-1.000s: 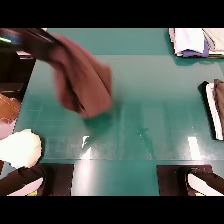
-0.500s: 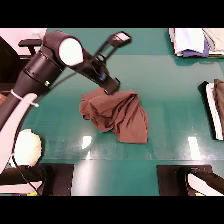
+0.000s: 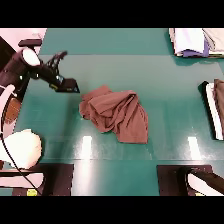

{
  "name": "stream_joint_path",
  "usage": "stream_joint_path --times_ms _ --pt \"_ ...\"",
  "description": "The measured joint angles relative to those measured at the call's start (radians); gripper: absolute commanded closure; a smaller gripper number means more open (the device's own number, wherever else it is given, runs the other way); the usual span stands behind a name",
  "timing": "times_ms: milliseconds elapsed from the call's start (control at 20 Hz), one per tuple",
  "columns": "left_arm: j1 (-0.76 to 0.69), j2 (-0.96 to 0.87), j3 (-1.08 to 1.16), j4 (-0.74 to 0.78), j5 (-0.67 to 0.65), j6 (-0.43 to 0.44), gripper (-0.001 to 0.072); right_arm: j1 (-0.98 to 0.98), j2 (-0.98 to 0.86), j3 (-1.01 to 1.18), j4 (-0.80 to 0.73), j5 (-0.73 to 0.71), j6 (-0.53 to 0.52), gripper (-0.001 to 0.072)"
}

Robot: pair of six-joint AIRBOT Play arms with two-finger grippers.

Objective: Fold the shirts.

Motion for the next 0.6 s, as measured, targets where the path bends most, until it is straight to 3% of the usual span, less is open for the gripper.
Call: stream_joint_path --times_ms 350,450,600 --pt "-0.016 0.0 -0.263 -0.097 0.187 0.064 0.0201 0.0 0.0 0.0 0.0 0.003 0.0 0.0689" --pt "-0.035 0.0 -0.283 -0.109 0.229 0.068 0.066 0.0 0.0 0.0 0.0 0.011 0.0 0.0689" --pt "-0.047 0.0 -0.279 -0.121 0.249 0.074 0.068 -0.001 0.0 -0.004 -0.002 0.051 0.0 0.0689"
